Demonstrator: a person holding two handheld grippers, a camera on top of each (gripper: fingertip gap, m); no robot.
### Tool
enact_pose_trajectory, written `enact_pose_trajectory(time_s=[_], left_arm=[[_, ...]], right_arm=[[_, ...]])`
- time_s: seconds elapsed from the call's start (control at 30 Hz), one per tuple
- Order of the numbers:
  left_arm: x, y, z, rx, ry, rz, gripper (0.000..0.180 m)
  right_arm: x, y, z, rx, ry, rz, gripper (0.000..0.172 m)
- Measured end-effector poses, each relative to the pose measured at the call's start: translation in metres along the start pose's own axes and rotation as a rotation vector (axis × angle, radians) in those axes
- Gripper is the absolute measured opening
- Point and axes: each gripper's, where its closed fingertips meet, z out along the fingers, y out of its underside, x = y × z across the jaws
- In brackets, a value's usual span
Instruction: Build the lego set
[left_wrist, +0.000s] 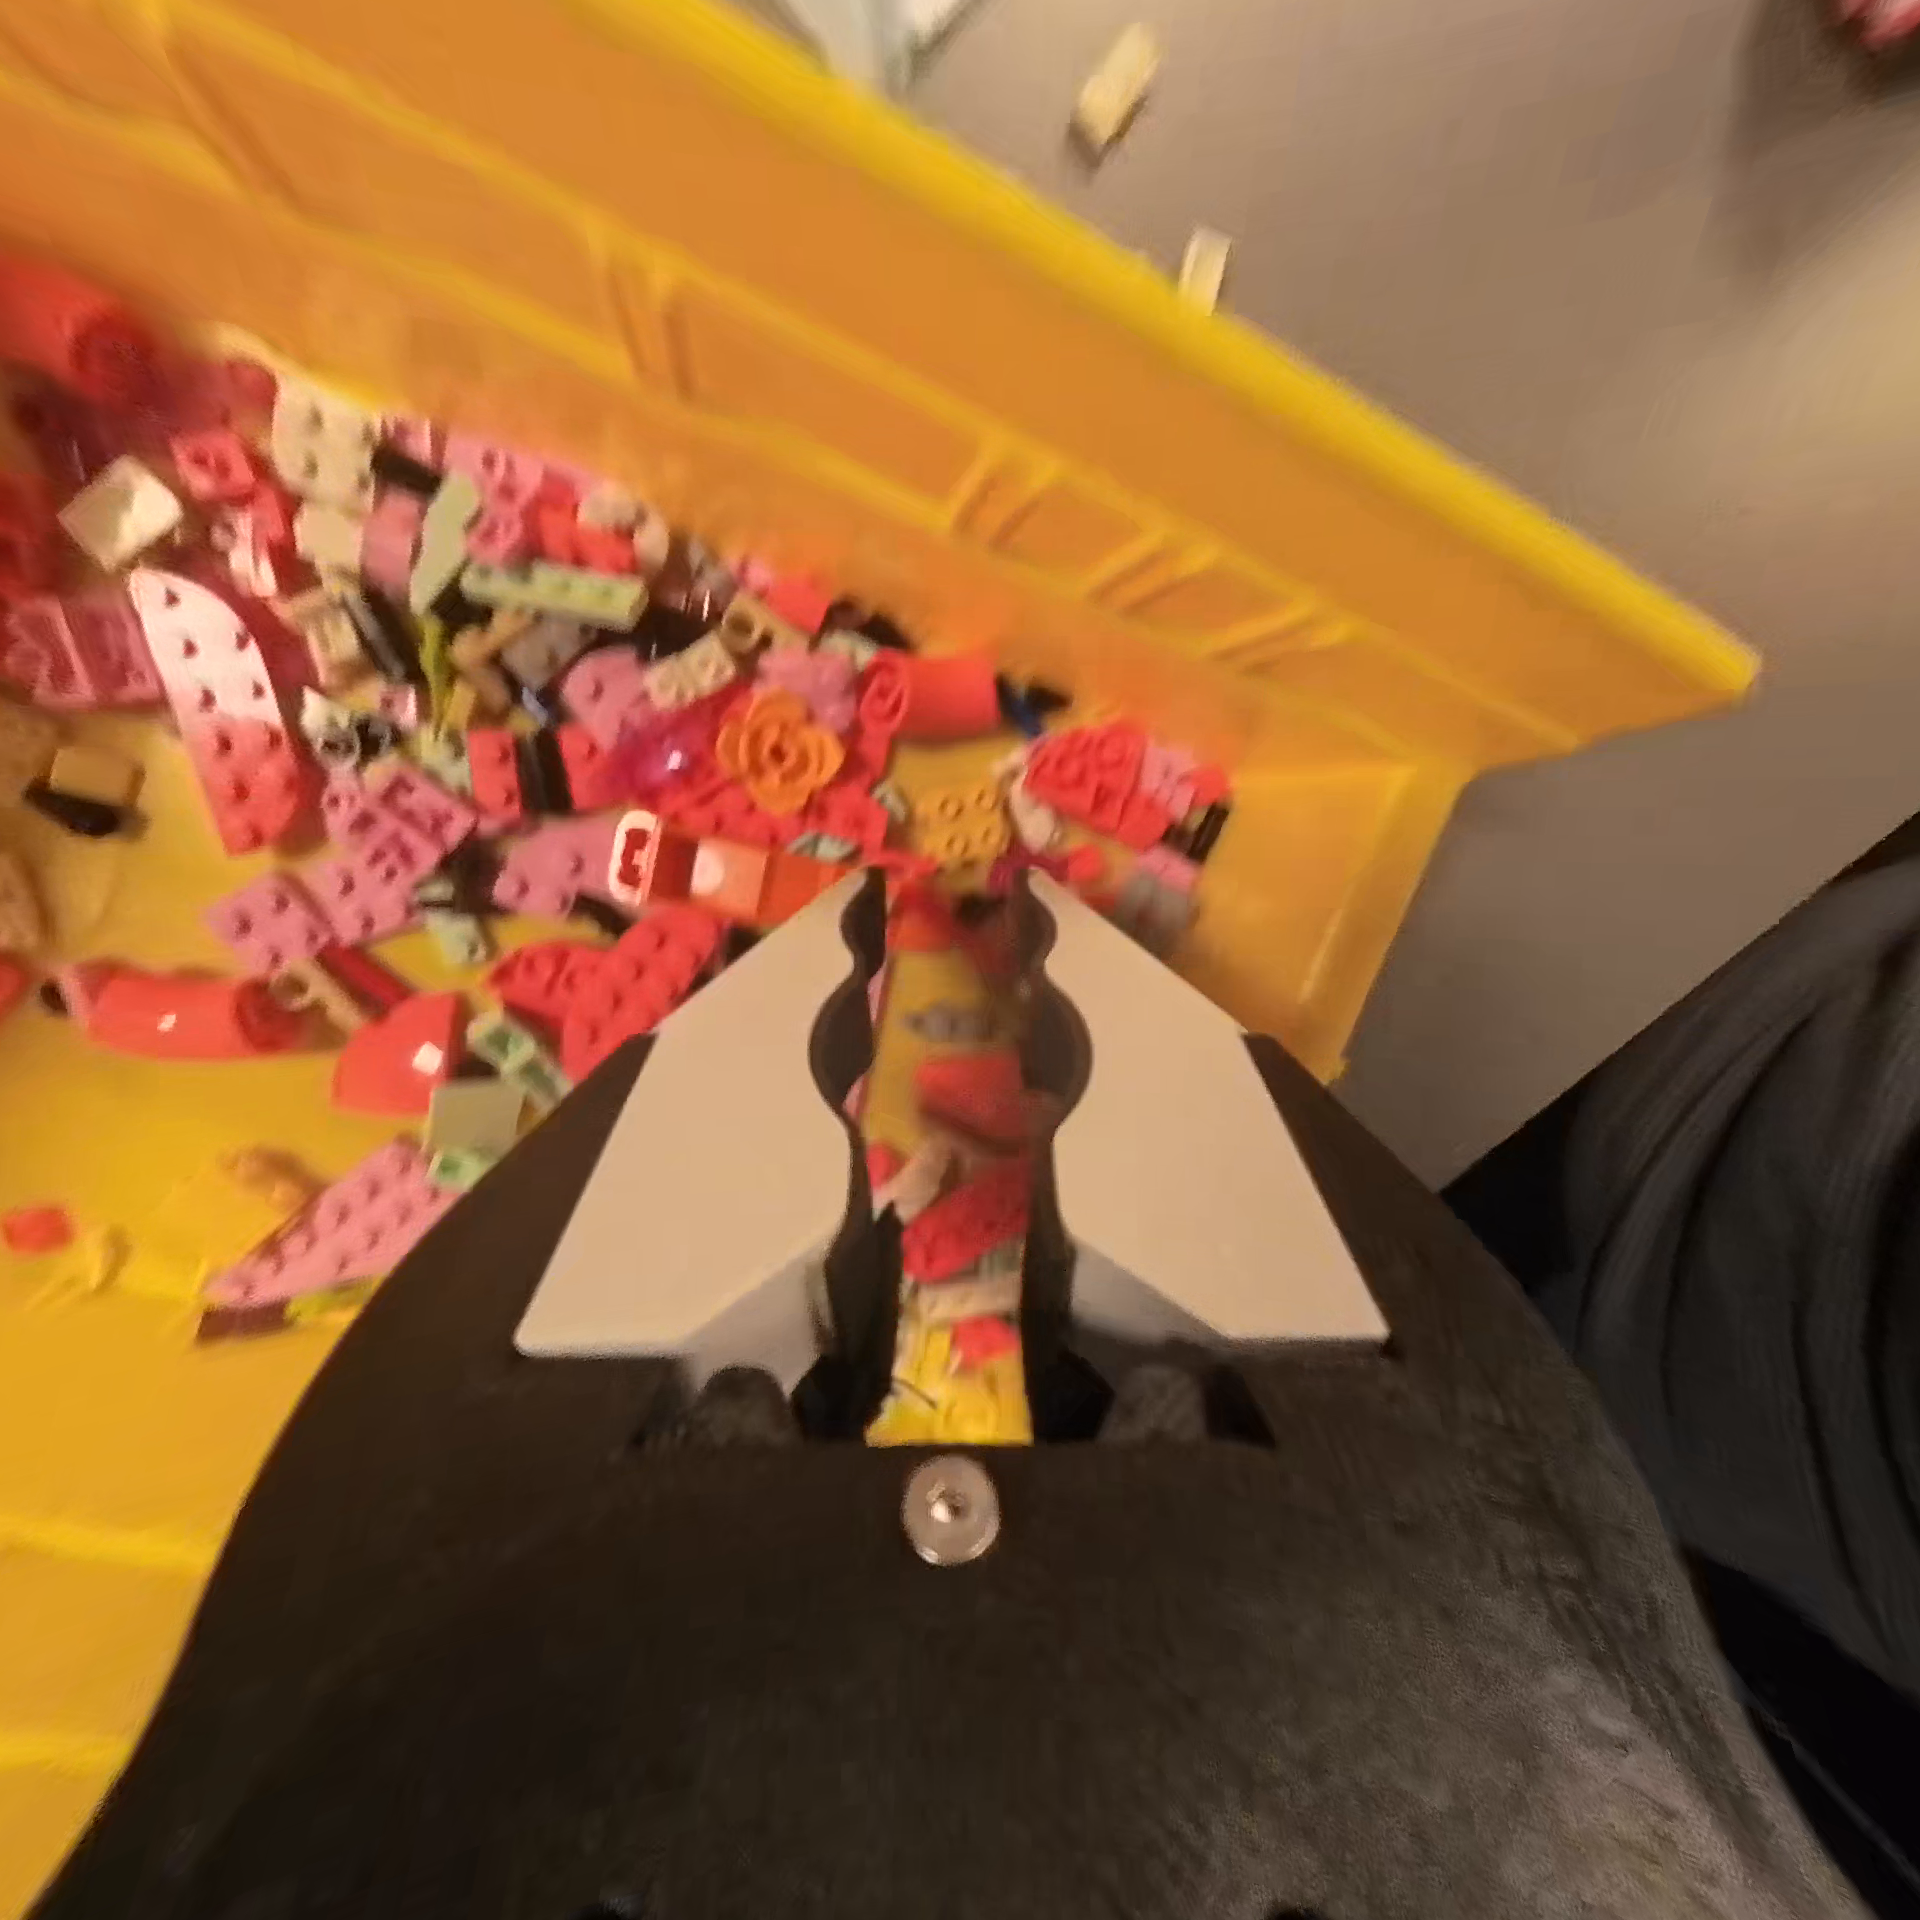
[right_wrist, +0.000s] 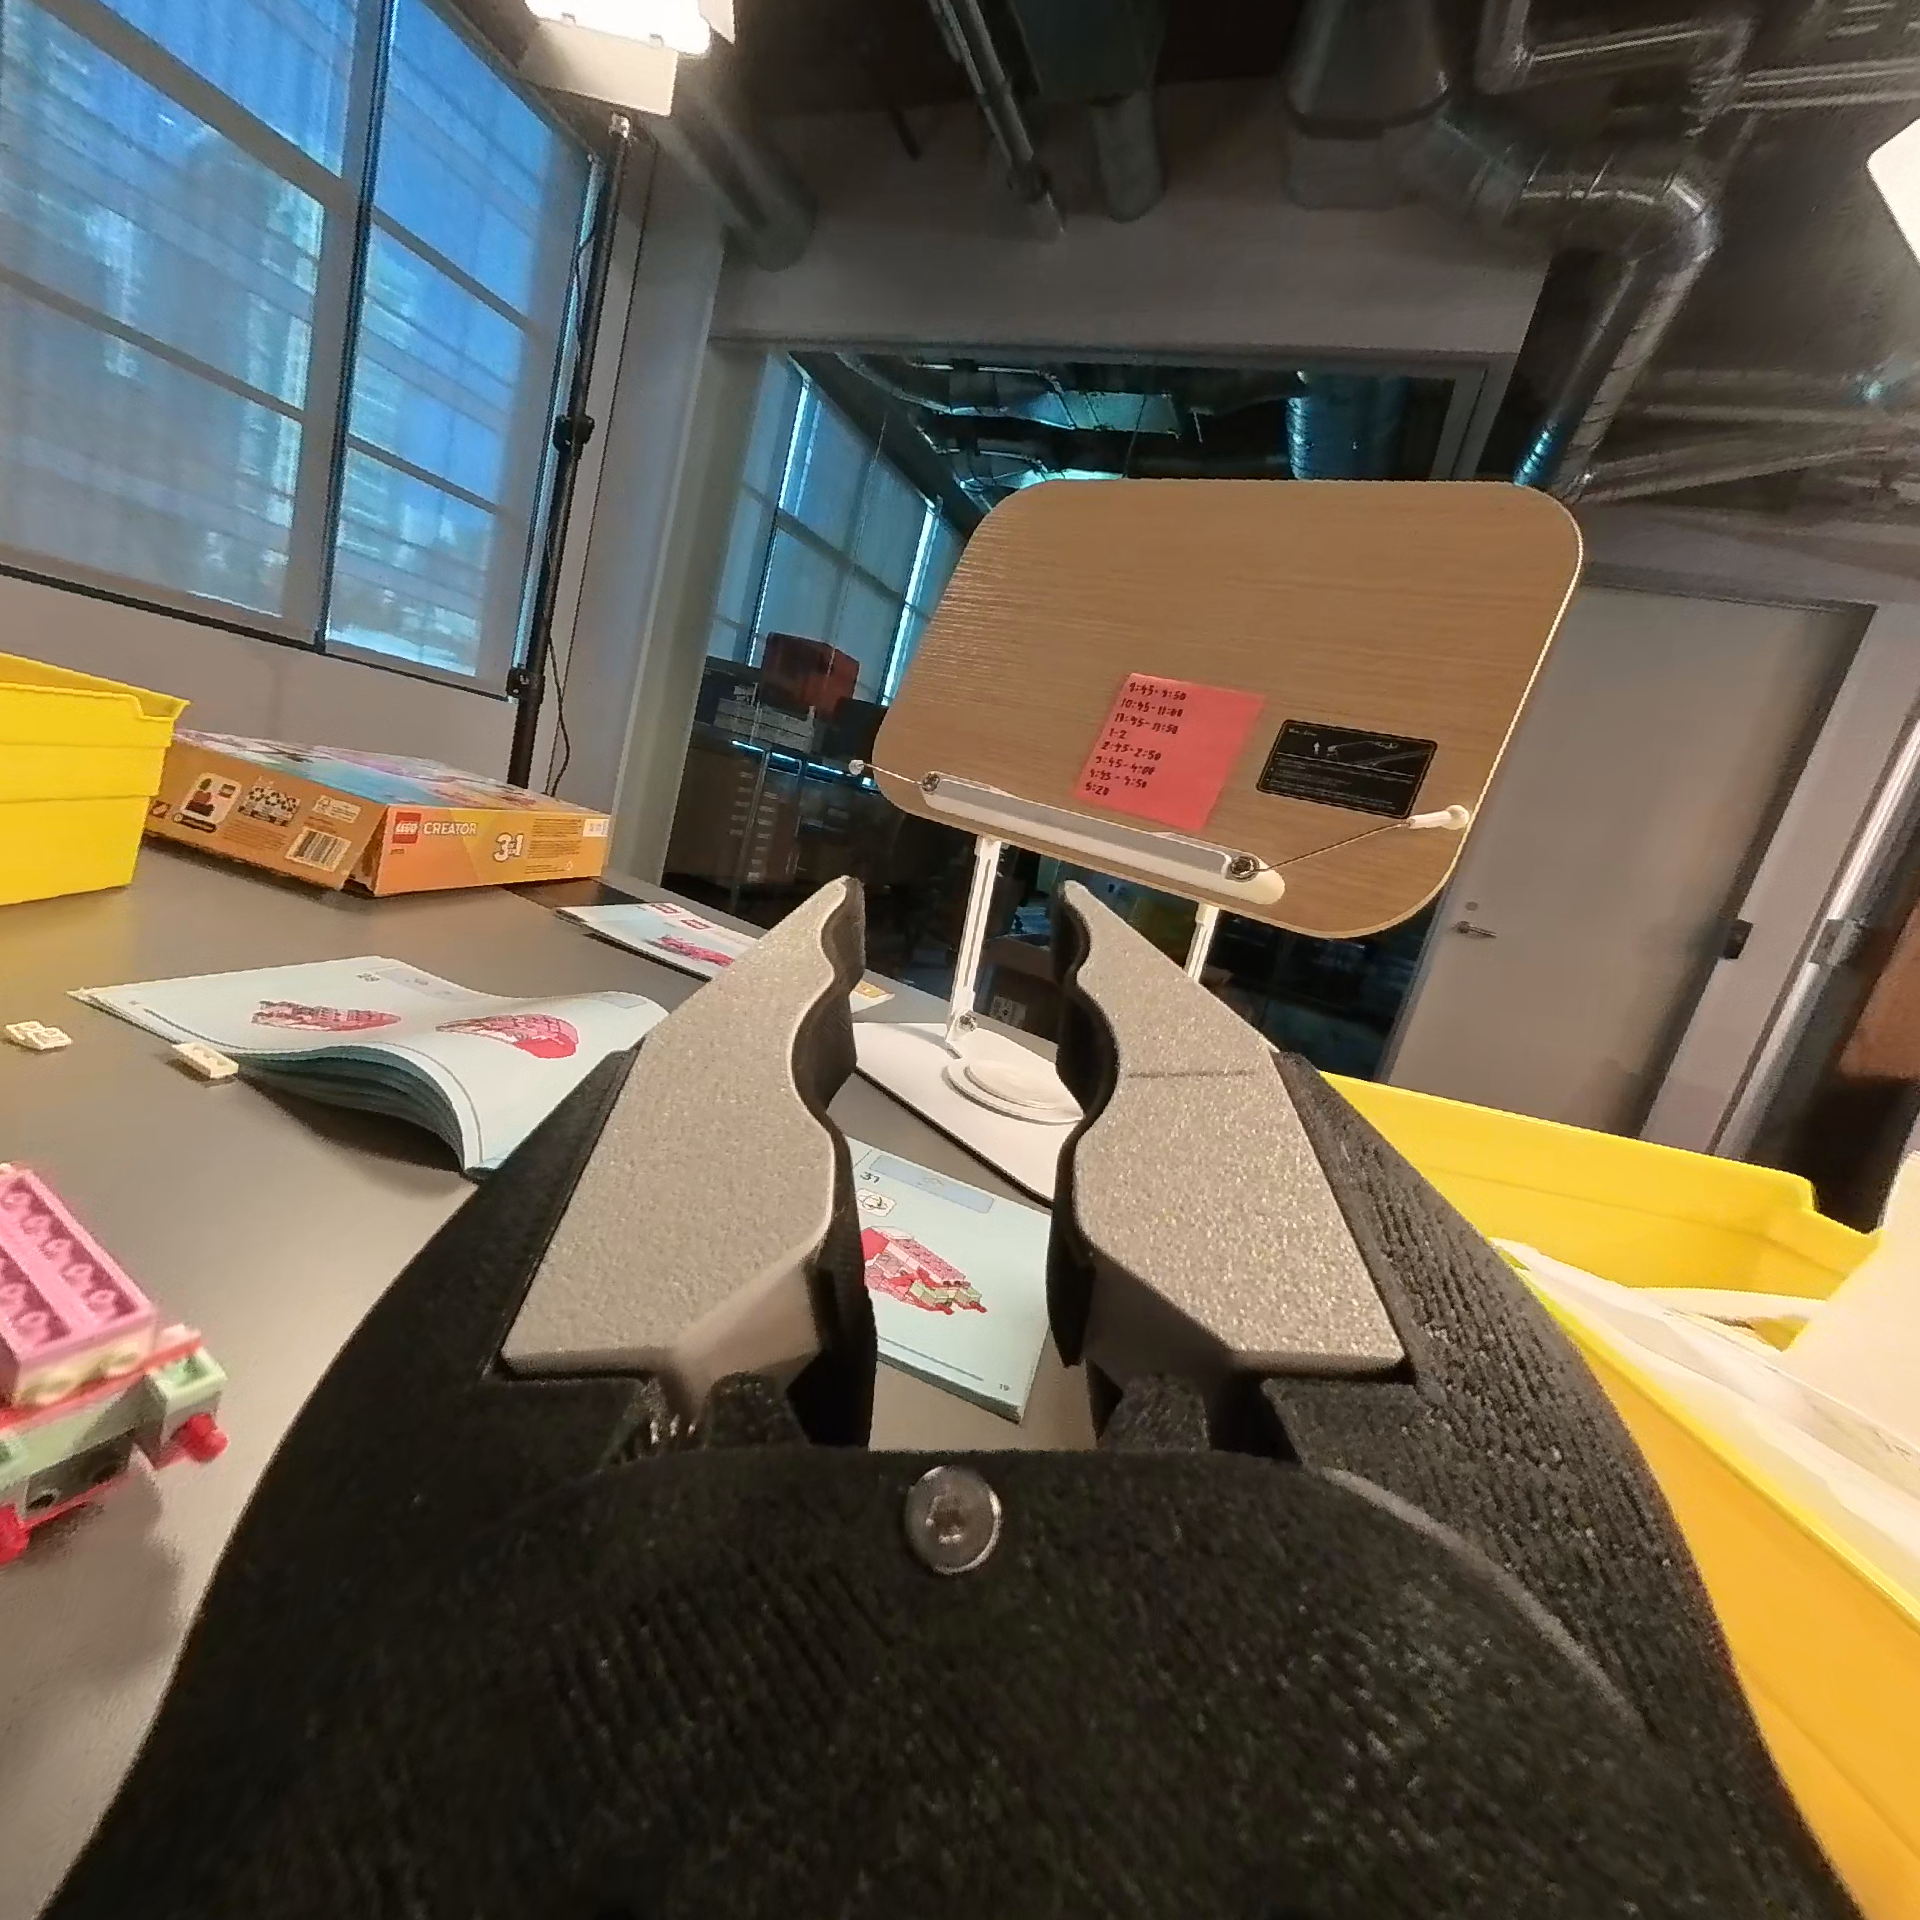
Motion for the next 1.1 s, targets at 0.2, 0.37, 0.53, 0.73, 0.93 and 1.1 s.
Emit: enact_pose_trajectory(time_s=[0.2,0.37,0.53,0.73,0.93,1.1], left_arm=[[0.021,0.001,0.011,0.011,0.106,-0.043,0.024],[0.009,0.024,-0.008,-0.109,0.039,-0.014,0.021],[0.011,0.076,-0.034,-0.437,0.056,0.05,0.002],[-0.002,0.102,-0.028,-0.595,0.016,0.032,0.005],[-0.002,0.101,-0.016,-0.58,0.031,0.036,0.0],[-0.046,0.065,-0.018,-0.402,-0.231,0.12,0.0]], right_arm=[[0.0,0.0,0.0,0.001,-0.004,0.004,0.032],[-0.001,0.001,0.0,-0.003,-0.008,0.009,0.032],[0.0,0.001,0.0,-0.007,-0.007,0.012,0.032],[0.0,0.002,0.0,-0.011,-0.005,0.009,0.032],[-0.001,0.003,0.001,-0.015,-0.006,0.008,0.032],[-0.001,0.003,0.001,-0.016,-0.006,0.008,0.032]])
